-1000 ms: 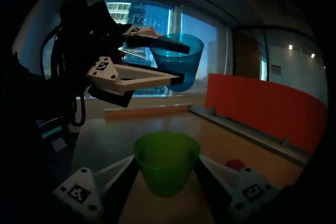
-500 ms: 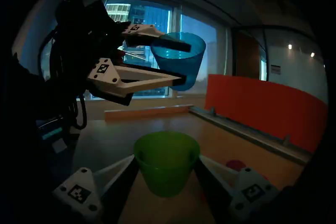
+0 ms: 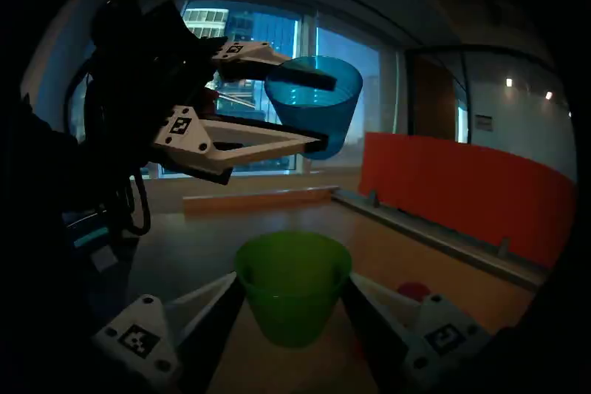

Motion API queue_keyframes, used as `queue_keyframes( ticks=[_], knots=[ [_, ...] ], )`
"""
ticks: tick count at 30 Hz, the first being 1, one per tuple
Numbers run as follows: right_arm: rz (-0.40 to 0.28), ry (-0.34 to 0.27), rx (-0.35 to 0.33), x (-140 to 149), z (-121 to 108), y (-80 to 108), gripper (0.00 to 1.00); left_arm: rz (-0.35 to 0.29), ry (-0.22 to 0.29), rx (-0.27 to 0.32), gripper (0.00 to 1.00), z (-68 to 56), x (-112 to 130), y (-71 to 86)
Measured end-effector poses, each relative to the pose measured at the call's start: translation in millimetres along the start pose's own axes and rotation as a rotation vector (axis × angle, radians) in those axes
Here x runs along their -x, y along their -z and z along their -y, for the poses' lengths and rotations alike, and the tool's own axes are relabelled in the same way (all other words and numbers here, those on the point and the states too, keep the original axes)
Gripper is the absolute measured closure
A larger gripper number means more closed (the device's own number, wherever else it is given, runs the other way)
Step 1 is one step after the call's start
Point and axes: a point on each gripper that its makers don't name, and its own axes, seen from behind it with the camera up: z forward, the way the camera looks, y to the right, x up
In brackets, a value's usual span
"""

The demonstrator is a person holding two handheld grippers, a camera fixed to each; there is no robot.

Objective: Pour water

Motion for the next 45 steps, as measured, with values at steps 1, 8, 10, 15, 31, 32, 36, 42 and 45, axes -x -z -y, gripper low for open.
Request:
queue_keyframes(
  ticks=[1,8,10,15,31,32,36,42,45],
  knots=[
    [0.0,-0.001,0.001,0,0,0.1,0.12,0.0,-0.005,0.0,0.18,-0.2,-1,0.1],
    [-0.004,-0.006,0.001,-1,-2,0.2,0.12,0.001,-0.04,-0.004,0.18,0.0,-4,0.8],
    [-0.005,-0.006,0.002,-2,-2,0.1,0.13,0.002,-0.049,-0.006,0.18,0.4,-5,0.3],
    [-0.009,-0.006,0.001,-3,-2,0.5,0.13,0.005,-0.065,-0.009,0.18,-0.1,-5,-0.9],
    [-0.011,-0.003,0.004,-5,-3,1.4,0.13,-0.003,-0.125,-0.022,0.18,1.0,-9,-2.5],
    [-0.01,-0.002,0.005,-5,-3,1.3,0.13,-0.002,-0.13,-0.023,0.18,1.0,-9,-2.5],
    [-0.011,-0.001,0.006,-5,-4,1.7,0.13,-0.002,-0.145,-0.026,0.18,-0.1,-11,-2.3],
    [-0.011,0.0,0.007,-4,-4,3.3,0.13,-0.003,-0.161,-0.032,0.18,0.2,-12,-1.4],
    [-0.01,0.0,0.008,-4,-4,3.6,0.13,-0.002,-0.172,-0.037,0.18,0.7,-12,-1.5]
  ],
)
